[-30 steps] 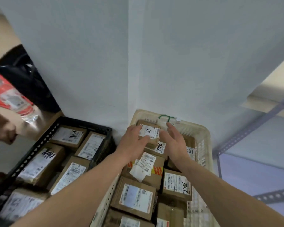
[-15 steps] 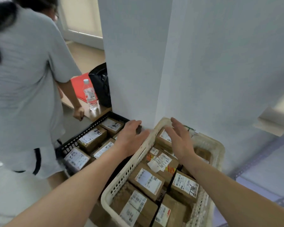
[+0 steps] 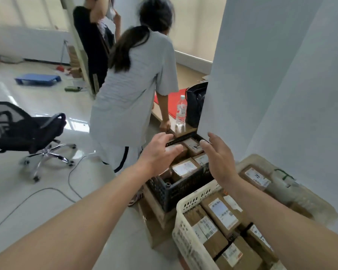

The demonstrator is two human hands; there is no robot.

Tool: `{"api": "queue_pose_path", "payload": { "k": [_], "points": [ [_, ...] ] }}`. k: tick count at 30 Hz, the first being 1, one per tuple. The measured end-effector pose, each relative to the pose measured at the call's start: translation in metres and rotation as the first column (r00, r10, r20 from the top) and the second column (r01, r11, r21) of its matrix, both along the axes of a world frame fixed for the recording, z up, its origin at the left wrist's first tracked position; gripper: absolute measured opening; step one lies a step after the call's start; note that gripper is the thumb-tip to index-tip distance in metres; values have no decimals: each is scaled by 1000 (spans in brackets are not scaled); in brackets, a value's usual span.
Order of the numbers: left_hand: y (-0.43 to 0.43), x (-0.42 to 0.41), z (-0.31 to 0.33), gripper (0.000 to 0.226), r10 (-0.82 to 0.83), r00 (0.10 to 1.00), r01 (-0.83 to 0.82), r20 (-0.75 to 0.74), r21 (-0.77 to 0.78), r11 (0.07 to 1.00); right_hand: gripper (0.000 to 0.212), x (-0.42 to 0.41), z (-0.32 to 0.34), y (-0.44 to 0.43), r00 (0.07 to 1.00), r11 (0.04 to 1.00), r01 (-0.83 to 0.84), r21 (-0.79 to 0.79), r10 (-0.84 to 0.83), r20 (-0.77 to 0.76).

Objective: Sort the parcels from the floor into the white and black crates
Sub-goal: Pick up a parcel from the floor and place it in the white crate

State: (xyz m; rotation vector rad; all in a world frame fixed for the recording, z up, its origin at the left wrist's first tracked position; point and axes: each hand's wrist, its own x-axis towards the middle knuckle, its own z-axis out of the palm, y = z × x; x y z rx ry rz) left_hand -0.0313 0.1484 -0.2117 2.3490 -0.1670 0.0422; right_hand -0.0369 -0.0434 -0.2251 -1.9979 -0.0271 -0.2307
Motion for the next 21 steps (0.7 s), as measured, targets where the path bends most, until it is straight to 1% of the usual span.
{"api": "queue_pose_path", "payload": {
  "k": [2, 5, 6, 9, 10, 11, 12, 13, 16, 18, 21],
  "points": [
    [36, -22, 3, 60, 54, 999, -54, 3, 7, 999, 68, -9, 2, 37, 997, 997, -71, 31, 71, -1],
    [96, -60, 3, 59, 149, 989, -150, 10, 17, 989, 82, -28, 0, 97, 985, 982, -172, 73, 174, -16],
    [117, -75, 3, 59, 184, 983, -184, 10, 16, 983, 82, -37, -1, 117, 977, 975, -208, 78, 211, -22],
    [179, -123, 2, 62, 309, 951, -309, 0, -5, 951, 59, -62, -2, 181, 950, 948, -306, 83, 310, -31],
    [200, -142, 3, 65, 347, 938, -347, -3, -10, 938, 62, -71, -2, 204, 940, 938, -336, 90, 340, -32],
    [215, -156, 3, 69, 377, 926, -377, -5, -13, 926, 72, -79, -1, 220, 930, 926, -361, 108, 366, -31],
    [238, -177, 4, 69, 422, 907, -422, -7, -15, 907, 79, -90, -1, 246, 917, 913, -392, 113, 398, -35],
    [253, -193, 5, 67, 457, 889, -457, -5, -18, 889, 77, -99, 0, 265, 905, 901, -419, 113, 424, -27],
    [307, -252, 8, 61, 583, 812, -583, 6, -31, 812, 61, -134, 2, 334, 841, 838, -538, 97, 541, -11],
    [339, -290, 7, 57, 663, 749, -662, 11, -31, 748, 56, -156, 1, 376, 787, 784, -613, 96, 617, -12],
    [376, -346, 5, 57, 768, 641, -767, 2, -38, 640, 52, -190, 0, 433, 700, 696, -706, 131, 714, -26]
  ]
}}
